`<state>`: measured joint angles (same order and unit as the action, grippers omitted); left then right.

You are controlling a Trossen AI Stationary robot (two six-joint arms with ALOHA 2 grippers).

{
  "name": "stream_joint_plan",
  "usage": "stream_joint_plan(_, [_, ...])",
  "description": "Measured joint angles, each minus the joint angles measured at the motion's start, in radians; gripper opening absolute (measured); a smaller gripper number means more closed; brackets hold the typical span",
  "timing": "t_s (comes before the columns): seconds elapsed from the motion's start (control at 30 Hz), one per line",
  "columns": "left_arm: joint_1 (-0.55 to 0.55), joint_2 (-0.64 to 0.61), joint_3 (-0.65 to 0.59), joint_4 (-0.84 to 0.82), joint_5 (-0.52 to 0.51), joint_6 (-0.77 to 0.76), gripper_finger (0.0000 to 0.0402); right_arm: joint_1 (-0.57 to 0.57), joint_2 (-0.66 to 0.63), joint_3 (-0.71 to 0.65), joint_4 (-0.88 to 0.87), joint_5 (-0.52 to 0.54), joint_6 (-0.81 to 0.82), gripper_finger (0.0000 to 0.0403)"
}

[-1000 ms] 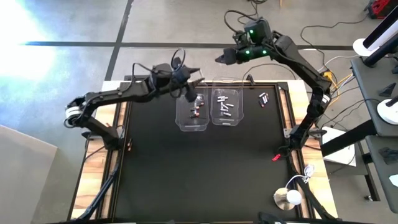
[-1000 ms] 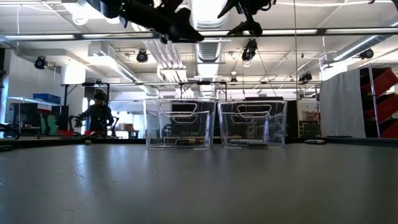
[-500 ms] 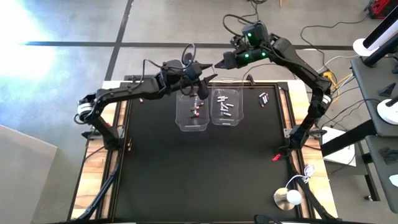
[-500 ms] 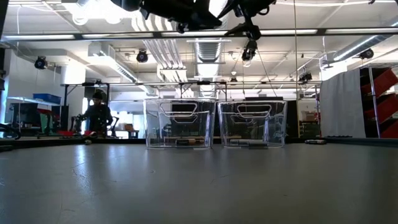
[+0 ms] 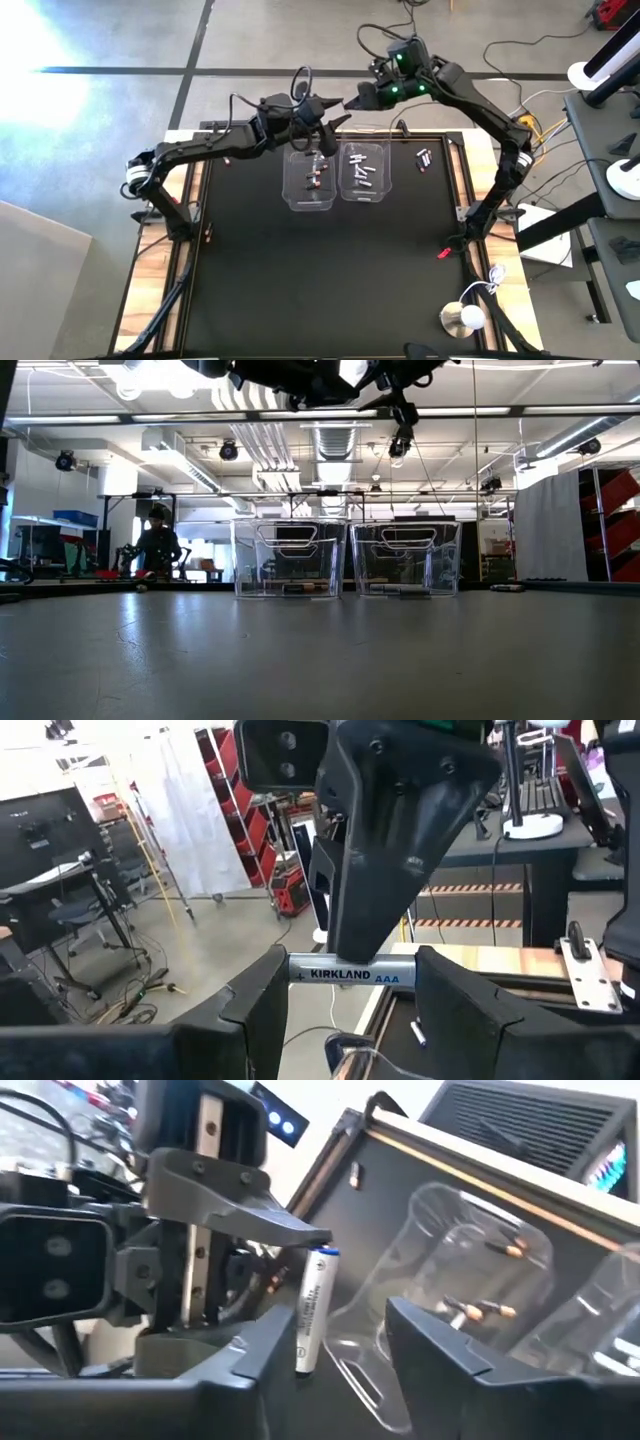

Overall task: Sort batteries
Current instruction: Put the white battery into the right transparent bin

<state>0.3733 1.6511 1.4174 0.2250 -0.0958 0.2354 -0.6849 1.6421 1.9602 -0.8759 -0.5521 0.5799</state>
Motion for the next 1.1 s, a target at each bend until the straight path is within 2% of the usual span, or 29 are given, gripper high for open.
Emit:
stream_joint_plan(0.37, [0.004, -0.001, -0.007, 0.021, 0.008, -0.008, 0.0171, 0.011, 0.018, -0.002, 0.044, -0.025, 0.102, 0.0084])
stream_joint_plan(0.57, [0.005, -0.001, 0.006, 0.012, -0.005, -0.012, 0.019, 0.011, 0.024, -0.003, 0.09, -0.035, 0.101, 0.0028])
stream_joint_plan(0.7, [0.007, -0.006, 0.063, -0.072, -0.05, -0.051, 0.0228, 0.013, 0.025, -0.003, 0.118, -0.059, 0.017, 0.0027])
stream_joint_plan(0.8, [0.014, -0.033, 0.119, -0.297, -0.066, -0.037, 0.0257, 0.008, 0.026, -0.003, 0.115, -0.024, -0.036, 0.0027])
stream_joint_plan(0.9, [0.016, -0.098, 0.14, -0.507, -0.082, 0.01, 0.0276, -0.019, 0.026, -0.003, 0.061, 0.025, -0.189, 0.0027])
stream_joint_plan(1.0, [0.031, -0.185, 0.08, -0.628, -0.1, -0.002, 0.0276, -0.033, 0.026, -0.029, -0.081, 0.189, -0.418, 0.0027])
stream_joint_plan(1.07, [0.048, -0.251, -0.01, -0.631, -0.101, -0.042, 0.0269, -0.029, 0.026, -0.084, -0.142, 0.281, -0.534, 0.0027])
stream_joint_plan(1.1, [0.056, -0.29, -0.063, -0.613, -0.102, -0.065, 0.0265, -0.023, 0.026, -0.124, -0.143, 0.294, -0.57, 0.0027])
